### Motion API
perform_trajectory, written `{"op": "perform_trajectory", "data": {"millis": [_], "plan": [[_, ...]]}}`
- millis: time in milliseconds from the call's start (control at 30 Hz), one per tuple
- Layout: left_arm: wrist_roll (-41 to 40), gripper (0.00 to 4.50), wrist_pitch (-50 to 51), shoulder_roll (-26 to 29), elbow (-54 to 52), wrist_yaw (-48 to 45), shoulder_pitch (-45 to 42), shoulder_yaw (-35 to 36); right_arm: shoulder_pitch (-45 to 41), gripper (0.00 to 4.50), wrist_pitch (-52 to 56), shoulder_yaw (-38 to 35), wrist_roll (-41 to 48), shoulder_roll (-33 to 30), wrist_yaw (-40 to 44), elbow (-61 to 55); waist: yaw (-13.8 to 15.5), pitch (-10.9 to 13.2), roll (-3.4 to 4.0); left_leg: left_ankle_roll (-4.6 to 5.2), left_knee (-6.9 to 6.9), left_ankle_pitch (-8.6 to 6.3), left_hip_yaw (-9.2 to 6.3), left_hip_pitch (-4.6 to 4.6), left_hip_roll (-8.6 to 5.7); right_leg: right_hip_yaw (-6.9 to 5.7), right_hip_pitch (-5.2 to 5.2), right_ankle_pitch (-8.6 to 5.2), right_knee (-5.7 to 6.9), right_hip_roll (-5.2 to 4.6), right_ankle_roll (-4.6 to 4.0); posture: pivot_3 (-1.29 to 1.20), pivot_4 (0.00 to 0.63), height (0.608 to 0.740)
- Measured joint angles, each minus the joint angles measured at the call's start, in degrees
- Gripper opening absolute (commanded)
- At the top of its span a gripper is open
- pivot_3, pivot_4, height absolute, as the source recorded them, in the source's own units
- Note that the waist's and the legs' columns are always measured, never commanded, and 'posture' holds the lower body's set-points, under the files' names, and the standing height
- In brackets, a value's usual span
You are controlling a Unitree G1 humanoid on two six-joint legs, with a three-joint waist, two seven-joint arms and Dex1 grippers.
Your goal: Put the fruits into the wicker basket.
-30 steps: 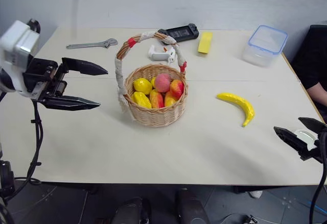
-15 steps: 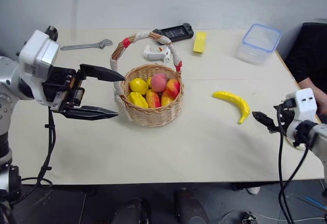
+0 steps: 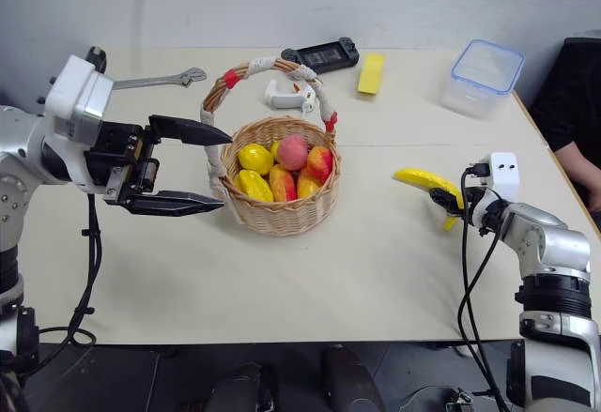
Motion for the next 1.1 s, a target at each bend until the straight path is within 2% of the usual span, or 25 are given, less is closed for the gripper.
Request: {"op": "perform_trajectory", "data": {"millis": [33,200,300,333,533,667,733,867,1100], "plan": [[0.0,4.50,0.0,0.0,0.0,0.1,-0.1,-0.1,-0.2,3.91,-1.7,0.7,-1.1,0.0,0.2,1.0,-0.1,0.0,0.00,0.00,0.02,0.00,0.01,0.00,0.00,0.00,0.01,0.00,-0.01,0.00,0.00,0.00,0.150,0.740],[-0.1,4.50,0.2,0.0,0.0,0.7,-0.1,-0.1,0.9,2.18,-6.5,1.9,-3.7,0.0,2.5,1.8,-0.1,0.0,-0.01,0.00,0.06,0.00,0.00,0.06,0.00,0.01,0.07,0.01,0.04,0.00,0.02,0.00,0.150,0.740],[-0.1,4.50,0.4,0.2,0.1,0.6,0.0,-0.1,2.8,1.10,-5.1,1.2,-2.7,0.0,3.6,-1.7,0.0,0.0,0.00,-0.01,0.04,0.01,-0.03,0.06,0.01,-0.01,0.06,0.01,0.06,0.00,0.02,0.00,0.150,0.740],[0.1,4.50,0.3,0.2,0.3,0.6,0.1,-0.2,3.8,0.90,-3.2,0.4,-1.6,0.0,3.8,-3.9,0.0,0.0,0.01,-0.01,0.03,0.01,-0.02,0.05,0.01,-0.01,0.06,0.01,0.06,0.00,0.02,0.00,0.150,0.740],[1.0,4.50,-0.1,0.3,3.0,1.5,0.4,0.1,7.8,0.86,11.8,-6.2,8.1,-2.7,5.3,-22.5,-0.1,0.1,0.09,-0.02,0.01,0.00,-0.02,0.02,0.04,0.00,0.02,0.01,0.06,0.00,0.03,0.00,0.150,0.740],[0.3,4.50,1.3,1.3,4.9,1.8,0.4,1.8,5.5,0.86,23.8,-9.7,18.4,-3.7,5.2,-37.0,-0.4,0.1,0.09,-0.09,-0.02,0.01,-0.03,0.06,0.10,-0.04,0.01,0.00,0.09,0.03,0.00,0.00,0.150,0.740],[-0.2,4.50,1.8,1.5,5.1,2.0,0.1,2.7,2.8,0.86,27.1,-8.1,20.5,-2.7,4.1,-40.6,-0.4,0.1,0.09,-0.09,-0.02,0.01,-0.03,0.02,0.09,-0.04,-0.03,0.00,0.09,0.03,0.00,0.00,0.150,0.740],[-0.3,4.50,1.7,1.6,5.2,2.4,-1.4,2.9,-6.3,0.86,30.7,1.0,21.4,4.7,-0.3,-44.3,-0.7,0.1,0.09,-0.07,-0.02,0.01,-0.01,-0.05,0.06,-0.03,-0.14,0.01,0.11,0.00,-0.02,0.00,0.150,0.740],[-0.3,4.50,1.7,1.7,4.6,2.9,-1.3,3.0,-14.5,0.86,28.4,13.4,17.2,12.0,-1.9,-42.1,-0.1,0.1,0.10,-0.05,0.17,0.01,0.02,-1.10,0.05,-0.02,-1.26,-0.03,0.39,-0.03,-0.07,0.00,0.150,0.740]]}}
